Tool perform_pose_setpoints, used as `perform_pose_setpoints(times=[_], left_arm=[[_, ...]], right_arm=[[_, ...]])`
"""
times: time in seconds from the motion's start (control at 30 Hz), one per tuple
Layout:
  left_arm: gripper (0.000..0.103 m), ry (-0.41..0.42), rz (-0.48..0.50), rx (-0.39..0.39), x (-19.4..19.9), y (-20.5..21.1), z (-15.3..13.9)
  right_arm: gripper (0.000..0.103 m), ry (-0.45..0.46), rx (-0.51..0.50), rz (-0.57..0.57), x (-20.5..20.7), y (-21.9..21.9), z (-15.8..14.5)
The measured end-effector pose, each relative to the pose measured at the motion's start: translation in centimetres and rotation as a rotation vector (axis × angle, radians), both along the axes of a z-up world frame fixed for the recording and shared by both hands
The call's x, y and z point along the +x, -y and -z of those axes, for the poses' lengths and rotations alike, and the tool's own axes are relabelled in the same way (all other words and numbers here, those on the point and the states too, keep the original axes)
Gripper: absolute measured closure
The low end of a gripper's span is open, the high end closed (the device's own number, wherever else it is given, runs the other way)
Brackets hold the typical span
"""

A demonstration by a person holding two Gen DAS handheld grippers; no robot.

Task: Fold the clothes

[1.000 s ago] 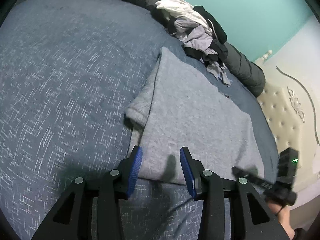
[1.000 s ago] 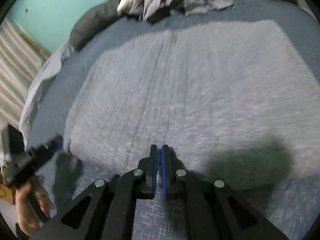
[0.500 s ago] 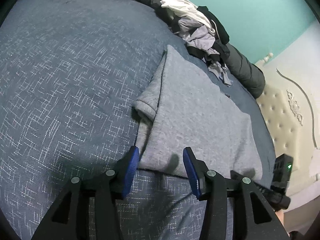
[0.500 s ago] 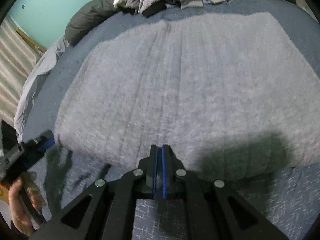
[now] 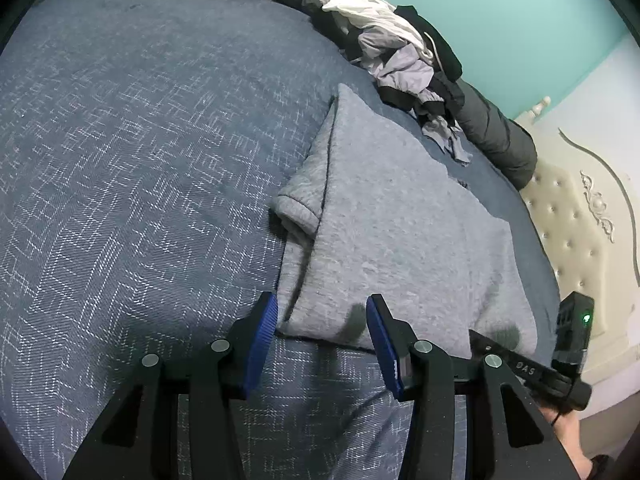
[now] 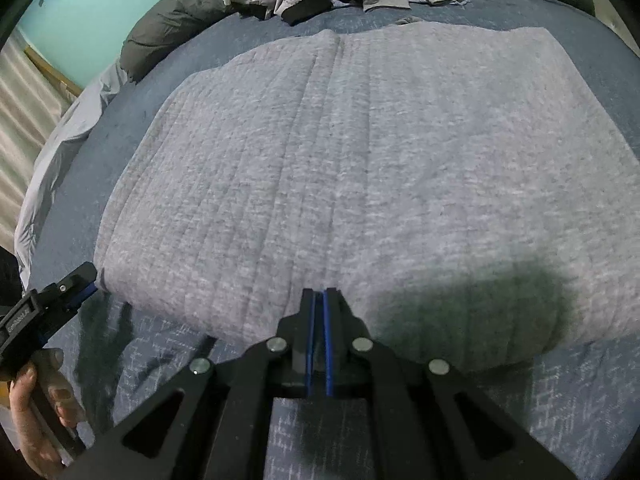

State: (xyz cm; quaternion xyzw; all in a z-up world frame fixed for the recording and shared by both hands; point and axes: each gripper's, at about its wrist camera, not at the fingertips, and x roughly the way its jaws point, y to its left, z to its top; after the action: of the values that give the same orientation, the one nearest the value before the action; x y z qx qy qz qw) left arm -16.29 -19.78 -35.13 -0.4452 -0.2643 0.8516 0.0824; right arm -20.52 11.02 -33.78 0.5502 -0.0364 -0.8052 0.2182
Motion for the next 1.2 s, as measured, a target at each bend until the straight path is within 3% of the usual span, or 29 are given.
perform_pose_setpoints(times=[0.97, 1.2], left_arm=[[0.053, 0.004, -0.013, 0.029, -0.1, 0.6, -0.3], [0.053, 0.006, -0.019, 0.044, 0.1, 0.9, -0.4]], right_arm=[[0.102, 0.015, 0.043, -0.034, 2.7, -0.8, 0.4], [0.102, -0.022, -0.073, 0.023, 1.4, -1.9, -2.5]])
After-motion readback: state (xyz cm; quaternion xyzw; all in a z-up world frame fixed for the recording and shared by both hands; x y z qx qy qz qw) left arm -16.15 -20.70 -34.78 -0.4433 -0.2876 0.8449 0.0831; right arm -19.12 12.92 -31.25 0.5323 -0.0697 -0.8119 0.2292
